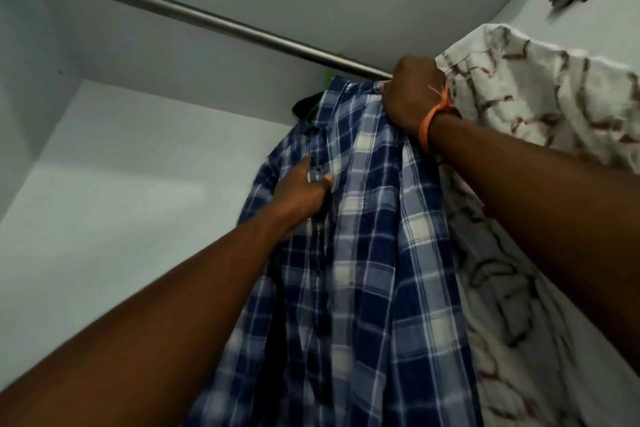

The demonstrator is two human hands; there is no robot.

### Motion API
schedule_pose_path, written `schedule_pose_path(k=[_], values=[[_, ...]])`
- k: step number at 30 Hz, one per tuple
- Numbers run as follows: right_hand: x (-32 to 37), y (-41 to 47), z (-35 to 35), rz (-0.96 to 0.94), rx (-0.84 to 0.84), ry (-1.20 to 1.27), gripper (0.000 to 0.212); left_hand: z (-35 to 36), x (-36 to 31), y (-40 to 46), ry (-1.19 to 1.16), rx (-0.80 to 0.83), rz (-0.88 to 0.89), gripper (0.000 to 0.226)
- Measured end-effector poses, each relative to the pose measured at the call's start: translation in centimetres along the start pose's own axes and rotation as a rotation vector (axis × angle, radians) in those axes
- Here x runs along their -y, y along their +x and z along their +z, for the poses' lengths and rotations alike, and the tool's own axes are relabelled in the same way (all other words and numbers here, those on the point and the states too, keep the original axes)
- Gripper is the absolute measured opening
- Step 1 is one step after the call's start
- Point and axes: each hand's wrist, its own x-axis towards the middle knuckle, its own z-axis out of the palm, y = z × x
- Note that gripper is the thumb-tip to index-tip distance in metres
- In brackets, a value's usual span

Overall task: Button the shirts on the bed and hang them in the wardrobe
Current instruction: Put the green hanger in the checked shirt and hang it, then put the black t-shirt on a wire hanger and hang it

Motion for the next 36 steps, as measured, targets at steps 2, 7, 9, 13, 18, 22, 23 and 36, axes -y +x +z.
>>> schedule_pose_path(k=[2, 7, 9, 13, 18, 22, 23, 36], values=[[-0.7, -0.7, -0.3, -0.004, -0.012, -0.009, 0.022, 0.5, -0.2, -0.3, -0.026, 0.005, 0.011, 0.069], [-3.0, -2.5, -2.3, -0.004, -0.025, -0.008, 0.021, 1.5, -1.5, -1.9, 0.027, 0.048, 0.045, 0.057], [-3.9, -3.3, -3.3, -0.006, 0.006, -0.015, 0.022, 1.7, -2.2, -2.6, 0.026, 0.056, 0.04, 0.055], [-4.9, -4.3, -5.2, -0.001, 0.065, 0.013, 0.023, 2.4, -3.9, -4.6, 0.026, 0.069, 0.025, 0.046], [-4.4, -6.3, -8.0, 0.033, 0.091, 0.08, 0.025, 3.6, -7.3, -8.4, 0.004, 0.088, -0.008, 0.05], [-4.3, -9.8, -11.6, 0.026, 0.133, 0.089, 0.05, 4.3, -9.8, -12.6, -0.016, 0.08, -0.105, 0.057], [-4.4, -10.8, -12.6, 0.032, 0.135, 0.095, 0.054, 4.6, -10.5, -13.9, -0.026, 0.081, -0.146, 0.057], [-2.7, -33.5, -23.3, 0.088, 0.285, 0.204, 0.045, 3.9, -12.3, -38.7, 0.003, 0.003, -0.503, 0.03]])
